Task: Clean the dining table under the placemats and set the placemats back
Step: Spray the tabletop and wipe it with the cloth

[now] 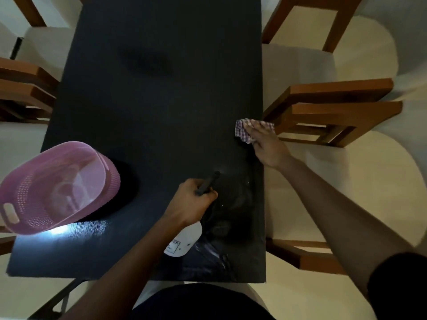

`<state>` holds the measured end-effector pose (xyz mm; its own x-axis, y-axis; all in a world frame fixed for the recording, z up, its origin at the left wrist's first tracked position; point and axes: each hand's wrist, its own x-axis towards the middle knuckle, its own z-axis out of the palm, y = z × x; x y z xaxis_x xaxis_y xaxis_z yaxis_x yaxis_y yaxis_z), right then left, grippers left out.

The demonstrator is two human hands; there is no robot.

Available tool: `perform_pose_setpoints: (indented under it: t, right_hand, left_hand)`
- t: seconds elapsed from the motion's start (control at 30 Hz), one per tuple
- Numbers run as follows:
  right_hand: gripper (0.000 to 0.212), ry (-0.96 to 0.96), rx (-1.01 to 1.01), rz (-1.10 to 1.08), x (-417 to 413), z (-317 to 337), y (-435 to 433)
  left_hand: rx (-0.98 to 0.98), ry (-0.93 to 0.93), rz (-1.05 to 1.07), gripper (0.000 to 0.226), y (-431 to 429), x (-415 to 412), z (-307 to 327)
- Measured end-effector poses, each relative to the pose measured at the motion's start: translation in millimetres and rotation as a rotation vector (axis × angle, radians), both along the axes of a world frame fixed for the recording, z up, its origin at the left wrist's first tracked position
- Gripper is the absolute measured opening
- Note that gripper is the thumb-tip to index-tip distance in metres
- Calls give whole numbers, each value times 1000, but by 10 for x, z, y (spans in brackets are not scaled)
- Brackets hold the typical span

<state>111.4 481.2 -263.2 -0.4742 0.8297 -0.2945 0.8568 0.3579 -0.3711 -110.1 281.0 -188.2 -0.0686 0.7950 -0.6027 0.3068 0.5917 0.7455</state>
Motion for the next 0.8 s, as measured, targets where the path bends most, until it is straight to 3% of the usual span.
perform_pose_setpoints:
  t: [0.17, 0.33, 0.43, 0.57, 0.7, 0.8]
  right_hand:
    - [71, 62, 84, 80, 138, -102, -888]
    - [74, -83, -139, 467, 640, -12, -2307]
    - [76, -93, -128, 659, 831, -17, -2296]
    - [77, 12, 107, 411, 504, -54, -1550]
    - [68, 61, 4, 0, -76, -76, -743]
    - [64, 34, -35, -118, -320, -129, -774]
  left_hand:
    - [-6, -1, -99, 23, -165, 103, -2]
    - [31, 33, -156, 21, -401, 68, -57]
    - [24, 23, -137, 20, -540, 24, -78]
    - [12, 45, -127, 22, -692, -30, -91]
    - [17, 20, -120, 21, -824, -81, -72]
    - [35, 30, -134, 22, -940, -95, -36]
